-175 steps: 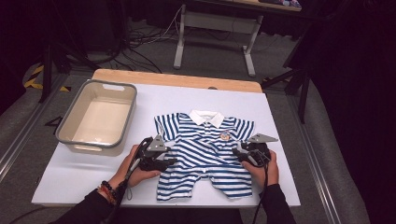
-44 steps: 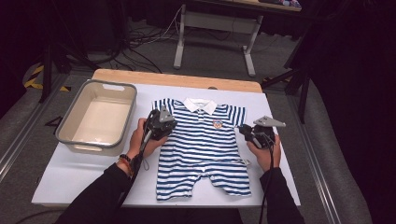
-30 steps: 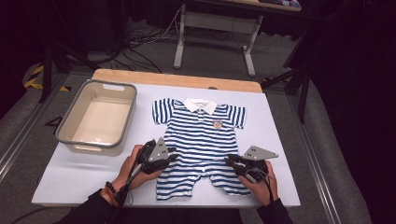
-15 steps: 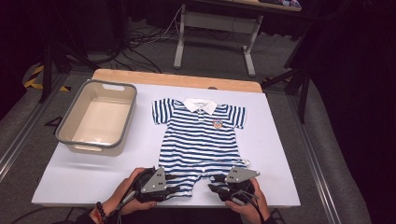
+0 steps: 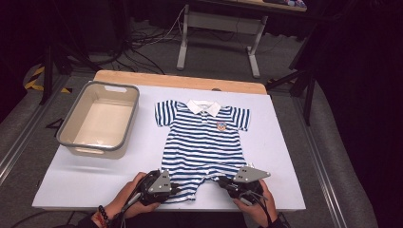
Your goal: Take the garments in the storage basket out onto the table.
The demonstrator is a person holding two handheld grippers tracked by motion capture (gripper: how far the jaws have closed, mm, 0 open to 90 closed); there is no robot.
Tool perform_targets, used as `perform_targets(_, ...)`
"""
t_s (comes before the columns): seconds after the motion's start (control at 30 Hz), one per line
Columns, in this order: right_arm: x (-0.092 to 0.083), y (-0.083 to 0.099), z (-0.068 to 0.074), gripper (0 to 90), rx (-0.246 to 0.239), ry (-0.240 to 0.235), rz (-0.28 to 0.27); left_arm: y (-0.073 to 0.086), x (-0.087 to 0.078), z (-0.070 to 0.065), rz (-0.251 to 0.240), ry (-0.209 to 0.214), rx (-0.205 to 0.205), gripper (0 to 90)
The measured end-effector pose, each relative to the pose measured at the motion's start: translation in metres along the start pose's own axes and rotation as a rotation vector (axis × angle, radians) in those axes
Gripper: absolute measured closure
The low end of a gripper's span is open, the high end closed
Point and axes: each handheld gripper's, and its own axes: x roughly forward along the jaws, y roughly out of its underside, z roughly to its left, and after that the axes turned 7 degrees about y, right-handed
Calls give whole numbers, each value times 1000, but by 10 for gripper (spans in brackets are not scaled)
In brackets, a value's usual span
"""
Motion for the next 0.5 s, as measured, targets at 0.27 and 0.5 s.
perform_targets(0.27, -9, -10, -12, 779, 50, 59, -52, 2, -1, 4, -6, -12, -22, 761)
perform_targets(0.5, 2, 1, -26, 752, 27, 146, 33, 2, -1, 5, -14, -14, -15, 744)
